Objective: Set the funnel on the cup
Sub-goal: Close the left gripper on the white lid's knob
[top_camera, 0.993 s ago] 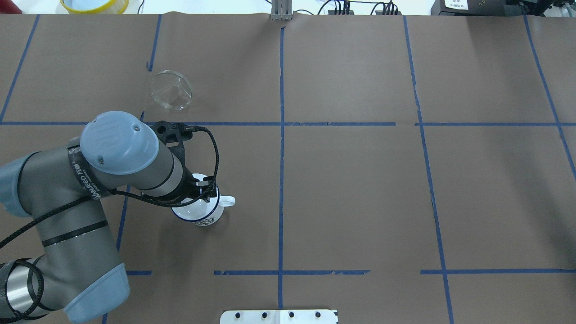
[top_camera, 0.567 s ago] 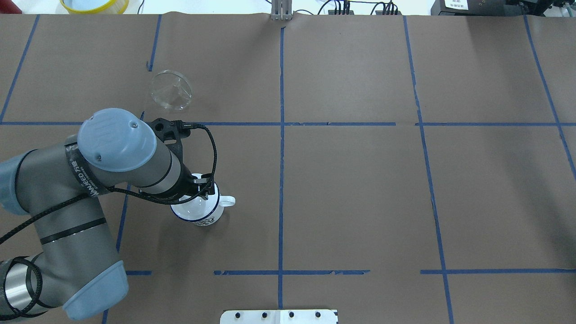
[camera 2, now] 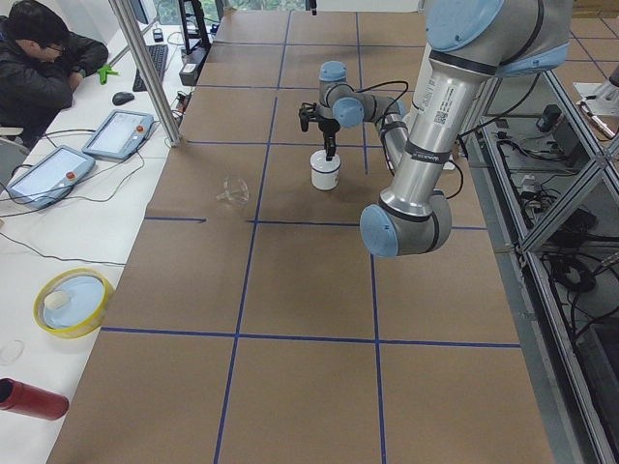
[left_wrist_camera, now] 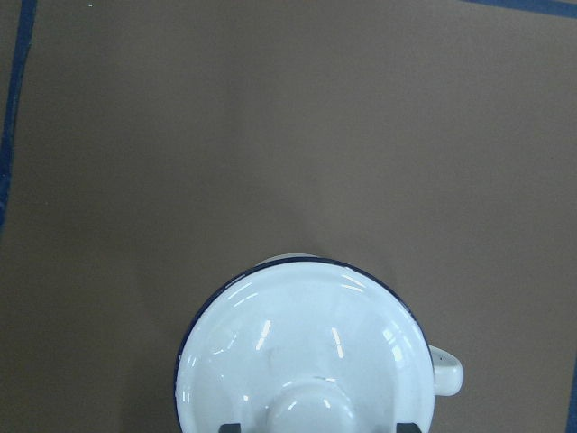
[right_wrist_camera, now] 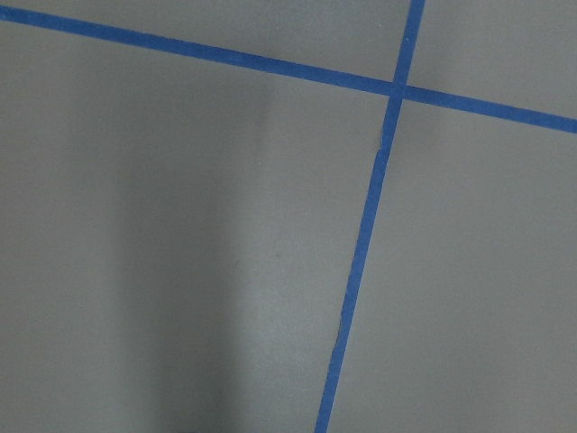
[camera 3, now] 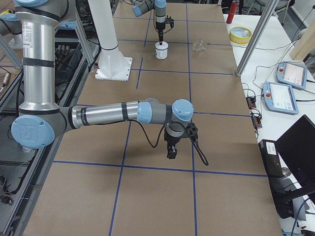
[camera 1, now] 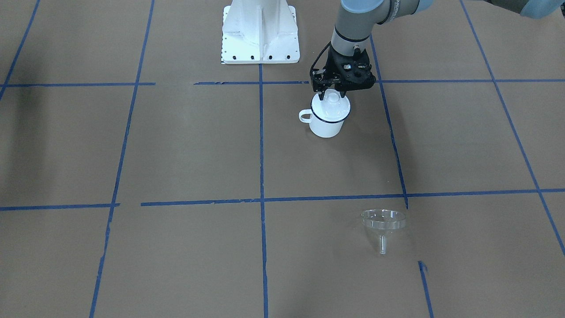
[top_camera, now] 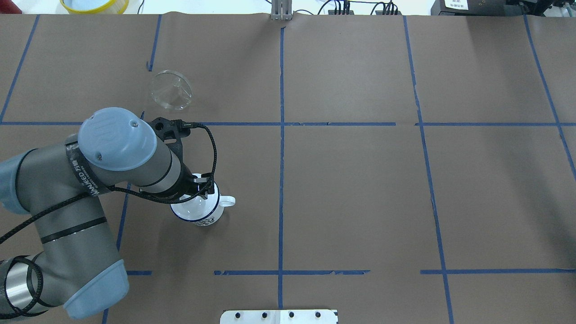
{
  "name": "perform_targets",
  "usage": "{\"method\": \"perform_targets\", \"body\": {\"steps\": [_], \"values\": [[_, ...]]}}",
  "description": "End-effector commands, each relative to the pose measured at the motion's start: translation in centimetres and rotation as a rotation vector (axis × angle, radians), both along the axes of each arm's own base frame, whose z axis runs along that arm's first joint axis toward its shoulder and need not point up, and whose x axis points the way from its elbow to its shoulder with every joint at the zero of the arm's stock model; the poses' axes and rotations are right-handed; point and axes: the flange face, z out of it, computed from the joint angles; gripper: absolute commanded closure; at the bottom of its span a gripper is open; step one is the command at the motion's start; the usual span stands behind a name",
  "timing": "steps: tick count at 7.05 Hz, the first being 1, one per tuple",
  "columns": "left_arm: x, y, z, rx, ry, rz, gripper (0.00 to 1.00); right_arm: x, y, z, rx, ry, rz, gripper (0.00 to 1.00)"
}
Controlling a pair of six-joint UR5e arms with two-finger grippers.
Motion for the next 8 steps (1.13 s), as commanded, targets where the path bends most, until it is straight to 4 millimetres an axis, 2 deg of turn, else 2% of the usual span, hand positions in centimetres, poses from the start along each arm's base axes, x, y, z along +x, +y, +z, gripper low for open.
{"method": "perform_targets", "body": {"steps": [1,5,6,7,8], "values": [[0.03,-0.15,0.13,-0.001,-0.004,-0.001,0.37,0.0,0.0,0.0,0.0,0.0,0.0,0.0],[-0.67,-1.04,0.21,0.009,-0.007,-0.01,0.39,0.0,0.01,0.02,-0.002,0.0,0.0,0.0],[-0.67,-1.04,0.23,0.008,-0.009,-0.01,0.44,0.0,0.0,0.0,0.0,0.0,0.0,0.0],[-0.66,-1.03,0.16,0.006,-0.008,-0.01,0.63,-0.01,-0.06,-0.07,0.001,0.0,0.0,0.0],[-0.7,-1.01,0.15,0.005,-0.009,-0.01,0.87,0.0,0.0,0.0,0.0,0.0,0.0,0.0]]}}
